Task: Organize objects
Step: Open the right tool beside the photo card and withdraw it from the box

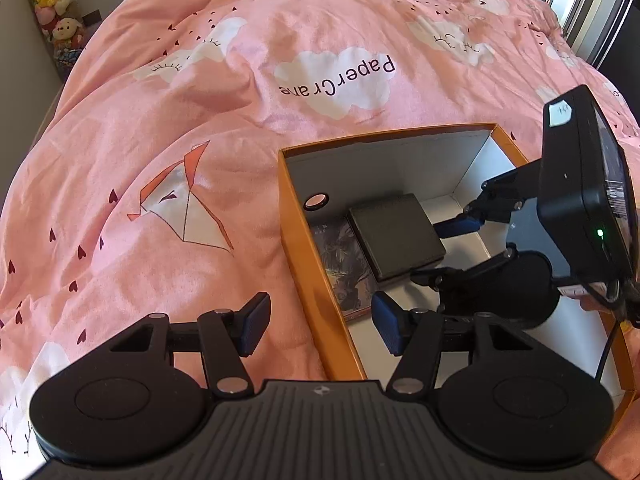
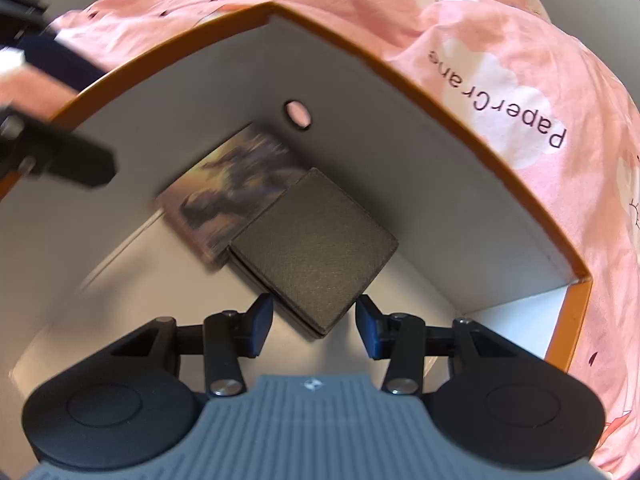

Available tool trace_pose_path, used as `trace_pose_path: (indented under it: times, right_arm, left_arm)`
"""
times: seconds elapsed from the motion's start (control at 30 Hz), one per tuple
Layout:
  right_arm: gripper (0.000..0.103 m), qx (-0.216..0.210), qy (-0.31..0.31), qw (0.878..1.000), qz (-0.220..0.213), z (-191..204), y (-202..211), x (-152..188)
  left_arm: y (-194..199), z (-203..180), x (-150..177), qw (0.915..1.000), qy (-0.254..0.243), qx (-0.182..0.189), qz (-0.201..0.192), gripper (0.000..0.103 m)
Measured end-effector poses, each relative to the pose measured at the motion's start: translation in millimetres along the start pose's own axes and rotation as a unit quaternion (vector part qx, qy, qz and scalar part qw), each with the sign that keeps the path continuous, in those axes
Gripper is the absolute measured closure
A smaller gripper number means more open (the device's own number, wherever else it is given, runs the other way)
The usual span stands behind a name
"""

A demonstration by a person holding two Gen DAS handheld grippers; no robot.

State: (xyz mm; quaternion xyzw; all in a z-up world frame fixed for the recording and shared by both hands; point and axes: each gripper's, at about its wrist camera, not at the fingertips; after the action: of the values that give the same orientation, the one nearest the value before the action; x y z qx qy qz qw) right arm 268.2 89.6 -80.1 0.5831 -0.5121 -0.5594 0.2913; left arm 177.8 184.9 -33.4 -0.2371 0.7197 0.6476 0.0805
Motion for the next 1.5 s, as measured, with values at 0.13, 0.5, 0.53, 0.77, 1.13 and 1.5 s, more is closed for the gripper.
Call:
trace_pose_path:
  times: [0.13,0.5,0.53,0.77,1.13,1.5]
  right_arm:
    - [0.051,-0.012,-0.025,1.0,-0.008,-12,3,-1]
    - [0.009,-0.032,-0.107,0.994,-0.002,3,-3,-1]
    - [0.009,-0.029,-0.118,0.993,-0.004,11,-9,9]
    - [0.012,-0.032,-0.168,0.985,-0.011,4,-12,15]
    - [0.012,-0.01,-0.135,0.991,-0.015,15,11,16]
    - [0.015,0.027,-0.174,0.963,-0.206,27,144,89]
  left_arm:
    - [-2,-1,-1,1.0,0.003,0.002,-0.001,0.035]
    - [-3,2,-5,0.9998,0.02,0.0,-0.004,0.035]
    - [-3,3,-5,0.9998,0.02,-0.001,-0.004,0.035]
    - [-2,3,-7,0.9998,0.021,-0.005,-0.005,0.035]
    - [34,-11,-9,0.9988,-0.022,-0.017,-0.04,0.035]
    - [98,-64,9,0.9895,-0.084,0.016,-0.116,0.035]
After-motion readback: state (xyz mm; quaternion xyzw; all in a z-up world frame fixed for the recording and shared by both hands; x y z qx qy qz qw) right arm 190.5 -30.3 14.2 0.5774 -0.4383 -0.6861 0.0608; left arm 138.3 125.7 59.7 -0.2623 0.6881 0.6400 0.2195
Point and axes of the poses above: each gripper's, at about its wrist camera, not at the fingertips, and y roughly against the way its jaws point, z to its left, x to its underside, and after that the axes turned 15 degrees about y, right-handed
